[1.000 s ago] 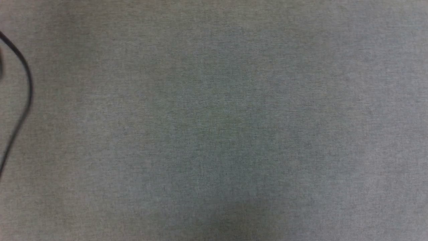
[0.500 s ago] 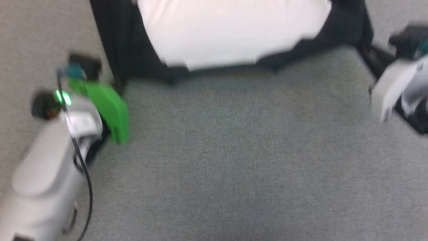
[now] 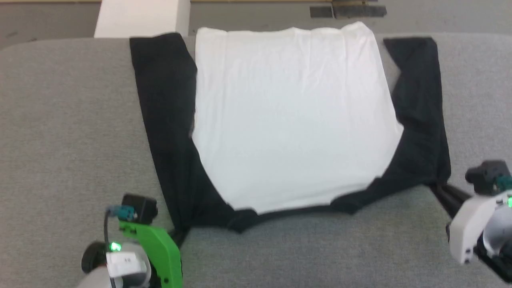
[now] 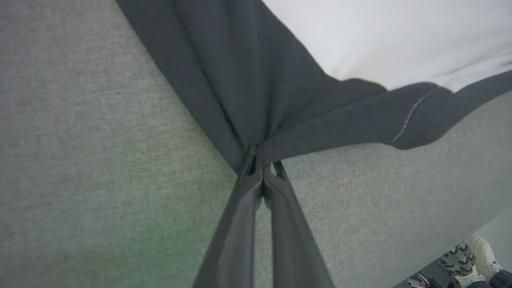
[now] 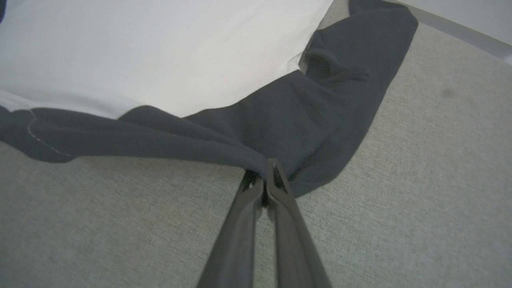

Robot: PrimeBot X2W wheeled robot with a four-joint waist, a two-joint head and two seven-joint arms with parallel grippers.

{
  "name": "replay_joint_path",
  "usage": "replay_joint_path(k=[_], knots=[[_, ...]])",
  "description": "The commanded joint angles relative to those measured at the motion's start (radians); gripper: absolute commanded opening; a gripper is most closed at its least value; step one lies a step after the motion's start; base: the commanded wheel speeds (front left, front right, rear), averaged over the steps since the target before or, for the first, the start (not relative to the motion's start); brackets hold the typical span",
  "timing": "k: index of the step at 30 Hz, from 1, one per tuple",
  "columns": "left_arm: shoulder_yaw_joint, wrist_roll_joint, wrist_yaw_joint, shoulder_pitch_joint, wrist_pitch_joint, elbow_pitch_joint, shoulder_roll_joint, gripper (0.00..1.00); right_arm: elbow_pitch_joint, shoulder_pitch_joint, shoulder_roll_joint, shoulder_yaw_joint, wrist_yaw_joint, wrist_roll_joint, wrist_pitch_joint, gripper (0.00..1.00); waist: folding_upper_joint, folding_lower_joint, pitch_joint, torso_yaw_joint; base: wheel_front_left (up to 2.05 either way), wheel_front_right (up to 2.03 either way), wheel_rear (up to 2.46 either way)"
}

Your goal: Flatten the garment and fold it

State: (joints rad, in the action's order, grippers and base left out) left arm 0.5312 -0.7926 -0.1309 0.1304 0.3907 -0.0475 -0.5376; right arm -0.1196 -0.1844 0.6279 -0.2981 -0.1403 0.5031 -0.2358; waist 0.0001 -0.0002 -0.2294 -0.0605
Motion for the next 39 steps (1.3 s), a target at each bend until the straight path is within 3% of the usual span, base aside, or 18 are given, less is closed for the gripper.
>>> replay_joint_path(k=[1,9,16,17,18,19,27,34,39], knots=[[0.002,-0.01,-0.015,-0.041,0.015,-0.006,-0.025,0.0,0.027,0.047,-0.011,0.035,0.01,-0.009,-0.026,0.0,-0.0001,0.0002,0.029,0.018,0.0,0.0,0.0],[0.034,-0.028,-0.038,-0.131,0.039,-0.044,-0.027,0.0,0.156,0.272,-0.097,0.168,0.01,-0.041,-0.184,0.0,-0.0001,0.0002,0.046,0.026,0.0,0.0,0.0],[0.063,-0.064,-0.028,-0.171,0.064,-0.029,-0.007,0.0,0.166,0.367,-0.159,0.185,0.01,-0.069,-0.265,0.0,-0.0001,0.0002,0.053,0.024,0.0,0.0,0.0],[0.064,-0.063,-0.028,-0.172,0.058,-0.029,-0.002,0.33,0.161,0.37,-0.171,0.187,0.01,-0.074,-0.261,0.16,-0.0001,0.0002,0.053,0.023,0.0,0.0,0.0],[0.063,-0.064,-0.029,-0.174,0.049,-0.028,0.004,0.99,0.155,0.372,-0.182,0.19,0.01,-0.079,-0.254,0.81,-0.0001,0.0002,0.053,0.023,0.0,0.0,0.0],[0.064,-0.066,-0.028,-0.175,0.046,-0.026,0.01,1.0,0.148,0.374,-0.191,0.191,0.01,-0.079,-0.252,1.0,-0.0001,0.0002,0.054,0.024,0.0,0.0,0.0],[0.005,-0.117,-0.035,-0.201,-0.052,-0.075,0.065,1.0,0.19,0.43,-0.262,0.298,0.01,-0.1,-0.201,1.0,-0.0001,0.0002,0.083,0.028,0.0,0.0,0.0],[-0.116,-0.146,-0.033,-0.198,-0.162,-0.147,0.051,1.0,0.302,0.459,-0.369,0.431,0.01,-0.158,-0.115,1.0,-0.0001,0.0002,0.086,0.014,0.0,0.0,0.0],[-0.196,-0.079,-0.042,-0.125,-0.278,-0.119,0.031,1.0,0.34,0.413,-0.456,0.51,0.01,-0.195,-0.006,1.0,-0.0001,0.0002,0.067,0.001,0.0,0.0,0.0]])
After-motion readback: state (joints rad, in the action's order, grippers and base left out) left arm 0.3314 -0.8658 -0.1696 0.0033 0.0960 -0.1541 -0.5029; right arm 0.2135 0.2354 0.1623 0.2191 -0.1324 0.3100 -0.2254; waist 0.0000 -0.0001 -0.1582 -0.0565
